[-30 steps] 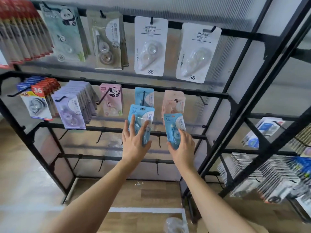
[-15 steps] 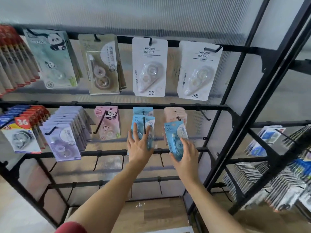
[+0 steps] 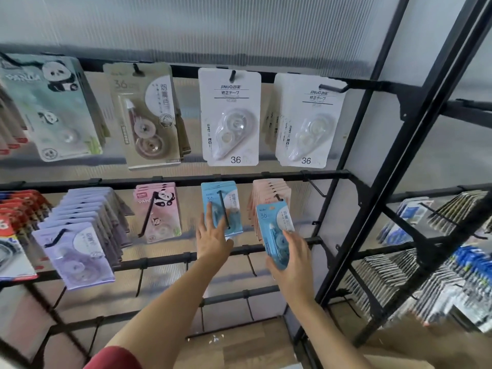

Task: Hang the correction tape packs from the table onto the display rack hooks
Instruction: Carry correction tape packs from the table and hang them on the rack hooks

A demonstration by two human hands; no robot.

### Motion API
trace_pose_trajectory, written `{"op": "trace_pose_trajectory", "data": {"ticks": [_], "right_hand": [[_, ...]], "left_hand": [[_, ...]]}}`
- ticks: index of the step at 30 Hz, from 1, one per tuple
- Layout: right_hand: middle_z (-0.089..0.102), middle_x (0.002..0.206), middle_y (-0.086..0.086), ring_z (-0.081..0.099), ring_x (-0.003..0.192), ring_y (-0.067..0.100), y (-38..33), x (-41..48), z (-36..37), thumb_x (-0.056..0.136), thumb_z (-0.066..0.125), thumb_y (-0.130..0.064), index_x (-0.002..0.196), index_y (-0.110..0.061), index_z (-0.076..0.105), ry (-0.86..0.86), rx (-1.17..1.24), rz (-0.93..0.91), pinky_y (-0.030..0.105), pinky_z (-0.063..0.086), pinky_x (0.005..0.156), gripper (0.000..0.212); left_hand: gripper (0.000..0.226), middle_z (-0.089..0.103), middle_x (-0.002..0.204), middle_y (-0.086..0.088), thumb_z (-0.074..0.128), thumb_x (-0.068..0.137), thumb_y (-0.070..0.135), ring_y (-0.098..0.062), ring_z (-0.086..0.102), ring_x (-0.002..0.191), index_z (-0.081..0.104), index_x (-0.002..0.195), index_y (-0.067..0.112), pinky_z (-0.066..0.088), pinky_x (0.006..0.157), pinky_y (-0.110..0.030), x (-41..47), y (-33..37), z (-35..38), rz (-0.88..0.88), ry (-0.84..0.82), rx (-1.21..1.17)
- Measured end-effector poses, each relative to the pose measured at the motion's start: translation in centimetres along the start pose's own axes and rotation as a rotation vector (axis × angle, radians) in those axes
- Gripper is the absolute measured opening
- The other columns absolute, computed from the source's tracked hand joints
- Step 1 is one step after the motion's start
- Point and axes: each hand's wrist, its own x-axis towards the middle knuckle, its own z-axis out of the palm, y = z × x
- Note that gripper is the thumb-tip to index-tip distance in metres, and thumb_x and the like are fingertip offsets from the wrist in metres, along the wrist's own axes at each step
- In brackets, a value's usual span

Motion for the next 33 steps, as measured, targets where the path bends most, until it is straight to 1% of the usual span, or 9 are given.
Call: {"op": "trace_pose_trajectory", "data": {"ticks": [4,6,9,12,16,18,26,30,33], "right_hand": [[0.045,0.135,0.009,0.047,0.123,0.027,-0.9,-1.1,0.4,0.079,0.055,-0.049,0.134,-0.023,0.036,0.015,0.017,-0.013,0.051,0.054,0.085,0.063],[0.047,0.134,0.011,0.046,0.123,0.027,-1.7,-1.9,0.5,0.079,0.058,-0.046,0.133,-0.023,0.037,0.047,0.042,-0.034,0.053,0.052,0.089,0.062],[0.049,0.133,0.014,0.041,0.126,0.020,-3.5,-3.0,0.5,0.080,0.060,-0.043,0.133,-0.021,0.040,0.098,0.090,-0.082,0.044,0.048,0.097,0.061],[0.049,0.135,0.016,0.042,0.127,0.022,-5.0,-4.2,1.0,0.082,0.061,-0.041,0.135,-0.019,0.041,0.100,0.108,-0.134,0.036,0.045,0.098,0.061],[0.044,0.137,0.012,0.043,0.127,0.025,-5.8,-5.6,2.2,0.083,0.061,-0.040,0.136,-0.017,0.042,0.065,0.090,-0.184,0.050,0.050,0.094,0.061],[0.043,0.137,0.011,0.043,0.127,0.026,-6.0,-5.9,2.5,0.083,0.060,-0.041,0.136,-0.018,0.042,0.063,0.076,-0.196,0.052,0.052,0.089,0.061],[0.048,0.132,0.013,0.045,0.119,0.025,-6.5,-5.8,2.7,0.078,0.060,-0.043,0.132,-0.019,0.045,0.058,-0.030,-0.223,0.050,0.054,0.084,0.060],[0.044,0.133,0.009,0.044,0.117,0.024,-6.1,-5.3,3.3,0.076,0.062,-0.043,0.131,-0.020,0.045,0.021,-0.068,-0.209,0.049,0.054,0.083,0.062],[0.043,0.133,0.010,0.044,0.116,0.024,-5.9,-4.8,3.8,0.072,0.073,-0.034,0.131,-0.021,0.044,-0.013,-0.088,-0.207,0.047,0.054,0.084,0.067]], "left_hand": [[0.075,-0.024,0.157,-0.004,0.051,0.096,0.026,-0.030,-0.014,0.146,0.003,0.152,0.031,0.002,0.120,-0.046,-1.2,-1.6,-0.5,0.086,0.070,-0.052],[0.075,-0.017,0.159,-0.004,0.051,0.096,0.027,-0.027,-0.013,0.146,0.002,0.152,0.033,-0.001,0.120,-0.044,-1.8,-2.8,-0.8,0.105,0.093,-0.079],[0.075,-0.010,0.160,-0.004,0.052,0.095,0.029,-0.026,-0.011,0.147,0.003,0.152,0.034,-0.001,0.119,-0.045,-2.8,-4.7,-1.5,0.089,0.135,-0.125],[0.074,-0.012,0.160,-0.002,0.050,0.096,0.034,-0.027,-0.011,0.147,0.002,0.152,0.035,-0.001,0.119,-0.045,-3.8,-6.3,-2.0,0.039,0.106,-0.106],[0.080,-0.017,0.159,-0.005,0.048,0.095,0.047,-0.030,-0.015,0.146,-0.008,0.151,0.036,-0.005,0.117,-0.046,-4.5,-7.6,-2.0,0.002,0.039,0.006],[0.080,-0.016,0.159,-0.006,0.047,0.095,0.050,-0.030,-0.015,0.146,-0.008,0.151,0.036,-0.006,0.117,-0.046,-4.8,-7.9,-2.0,-0.006,0.041,0.015],[0.079,-0.015,0.160,-0.005,0.048,0.094,0.050,-0.029,-0.013,0.147,-0.006,0.151,0.035,-0.005,0.118,-0.046,-5.2,-7.7,-3.4,0.025,0.082,-0.023],[0.080,-0.016,0.159,-0.006,0.048,0.095,0.049,-0.030,-0.013,0.147,-0.008,0.151,0.035,-0.006,0.117,-0.046,-5.2,-8.1,-3.7,0.024,0.084,-0.032],[0.080,-0.013,0.160,-0.006,0.048,0.094,0.049,-0.029,-0.011,0.147,-0.007,0.151,0.035,-0.003,0.119,-0.047,-5.0,-8.4,-3.6,0.018,0.094,-0.045]]}}
